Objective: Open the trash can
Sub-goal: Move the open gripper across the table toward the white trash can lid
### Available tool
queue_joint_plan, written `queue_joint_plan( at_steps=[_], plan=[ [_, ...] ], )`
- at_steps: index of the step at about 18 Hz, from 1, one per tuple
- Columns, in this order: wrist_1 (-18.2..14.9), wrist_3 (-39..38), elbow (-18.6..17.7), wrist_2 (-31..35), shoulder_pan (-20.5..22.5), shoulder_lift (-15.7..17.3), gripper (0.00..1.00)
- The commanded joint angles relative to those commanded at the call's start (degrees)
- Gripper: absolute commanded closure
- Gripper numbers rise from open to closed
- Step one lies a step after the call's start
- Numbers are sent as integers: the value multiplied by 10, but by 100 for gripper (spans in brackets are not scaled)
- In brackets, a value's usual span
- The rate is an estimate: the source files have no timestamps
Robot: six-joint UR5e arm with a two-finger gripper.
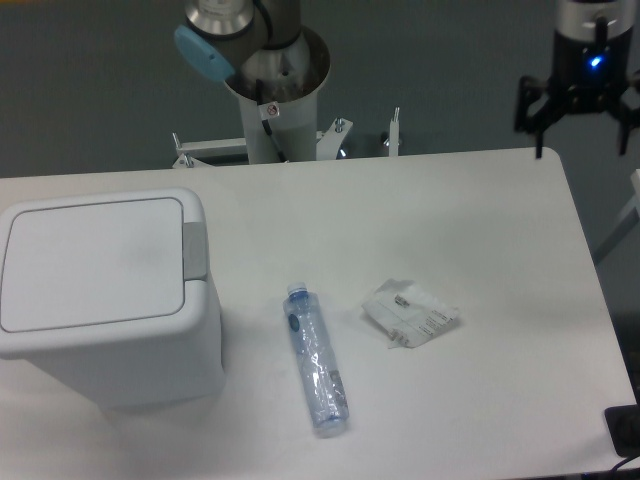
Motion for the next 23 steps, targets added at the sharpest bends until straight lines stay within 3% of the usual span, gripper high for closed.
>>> queue_joint_plan(
  at_steps=[3,6,12,17,19,23],
  plan=[
    [18,-119,1,-69,-9,-1,0],
    [20,-177,10,-114,-29,0,0],
    [20,-267,17,-161,-60,14,0],
    [19,-326,4,-163,-118,30,0],
    [19,-341,-10,-159,-142,38,0],
    [22,-341,-76,-159,-184,70,0]
  ],
)
